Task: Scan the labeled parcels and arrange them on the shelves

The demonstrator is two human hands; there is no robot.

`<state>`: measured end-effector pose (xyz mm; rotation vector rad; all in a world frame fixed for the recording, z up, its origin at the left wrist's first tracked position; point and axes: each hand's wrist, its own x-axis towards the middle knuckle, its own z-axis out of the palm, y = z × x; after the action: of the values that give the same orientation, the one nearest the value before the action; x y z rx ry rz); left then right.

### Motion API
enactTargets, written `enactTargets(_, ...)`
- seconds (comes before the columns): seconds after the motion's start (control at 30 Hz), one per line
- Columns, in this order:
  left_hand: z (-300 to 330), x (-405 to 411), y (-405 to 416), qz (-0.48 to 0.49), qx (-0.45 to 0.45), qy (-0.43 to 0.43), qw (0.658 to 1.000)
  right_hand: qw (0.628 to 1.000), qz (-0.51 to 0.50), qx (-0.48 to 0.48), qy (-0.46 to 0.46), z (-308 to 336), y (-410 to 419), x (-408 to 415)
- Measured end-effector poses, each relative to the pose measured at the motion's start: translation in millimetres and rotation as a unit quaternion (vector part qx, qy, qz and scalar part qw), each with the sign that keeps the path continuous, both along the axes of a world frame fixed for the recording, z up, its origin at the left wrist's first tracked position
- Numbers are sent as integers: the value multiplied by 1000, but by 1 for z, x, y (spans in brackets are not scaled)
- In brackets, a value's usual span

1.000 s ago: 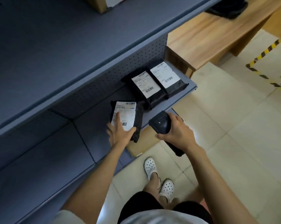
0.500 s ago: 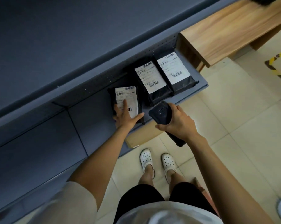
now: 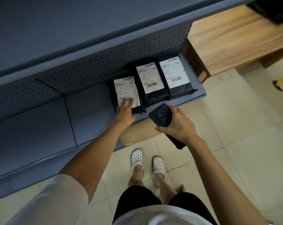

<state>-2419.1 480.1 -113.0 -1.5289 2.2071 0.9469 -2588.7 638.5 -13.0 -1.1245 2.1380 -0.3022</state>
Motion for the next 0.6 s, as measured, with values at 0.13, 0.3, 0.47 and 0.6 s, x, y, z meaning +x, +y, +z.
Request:
enactTargets(0.13,-1,-11,-17,-1,43,-1,999,1000,10,-7,8,7,-1,-9)
enactTargets(0.3,10,5,-7,-26,-1,-4,1000,999,38,-18,13,15,-5,-11)
enactTargets(0.47,41,51,23,7,-110,-8,994,996,86,-26,6,26,-16,9)
enactTargets(0.6,61,114,48,91,-158,6,983,988,154,-25,-7,36,-34,53)
